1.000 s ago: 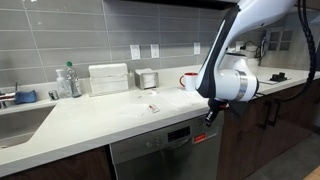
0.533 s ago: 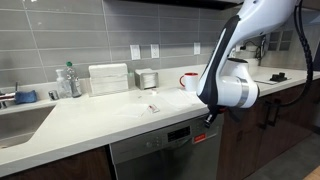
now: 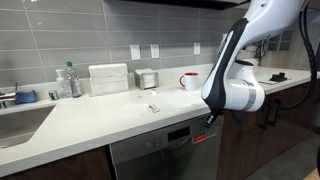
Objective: Press one button on the right side of the oven
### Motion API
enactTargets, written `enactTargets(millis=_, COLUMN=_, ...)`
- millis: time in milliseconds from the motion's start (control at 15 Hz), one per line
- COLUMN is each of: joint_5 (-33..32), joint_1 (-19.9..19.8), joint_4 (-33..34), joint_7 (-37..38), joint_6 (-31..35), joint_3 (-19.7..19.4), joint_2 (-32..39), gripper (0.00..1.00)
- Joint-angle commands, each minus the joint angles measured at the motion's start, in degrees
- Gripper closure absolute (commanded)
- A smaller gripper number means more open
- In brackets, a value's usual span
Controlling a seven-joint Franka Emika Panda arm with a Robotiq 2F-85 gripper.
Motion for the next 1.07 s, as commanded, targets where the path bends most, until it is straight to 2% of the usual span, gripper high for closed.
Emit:
enactTargets(millis=0, joint_5=-3.9, joint_1=-6.7, joint_4=-0.7, joint_7=3.1, joint_6=1.3, joint_3=4.8, joint_2=0.4, gripper=1.0)
enactTargets(millis=267, joint_5=-5.3, joint_1=-11.9, joint_4=-1.2, joint_7=5.0, joint_6=0.3, joint_3=8.6, joint_2=0.4, gripper=1.0)
enactTargets(millis=400, joint_5=-5.5, joint_1=-13.2, joint_4=-0.7, joint_7=5.1, joint_6=-0.4, joint_3=9.9, joint_2=1.2, gripper=1.0)
enactTargets(millis=667, joint_5=-5.3, joint_1=-15.0, joint_4=0.4, joint_7=5.2, joint_6=-1.3, joint_3=12.2, joint_2=3.3, gripper=1.0)
enactTargets(millis=733, joint_5=-4.2, joint_1=-14.2, joint_4=0.5, joint_7=4.7, joint_6=-0.7, joint_3=11.5, joint_2=3.2, gripper=1.0)
enactTargets(millis=1000, joint_5=-4.1, joint_1=-15.0, joint_4=0.8, joint_7=5.0, joint_6=0.4, joint_3=11.7, joint_2=4.2, gripper=1.0)
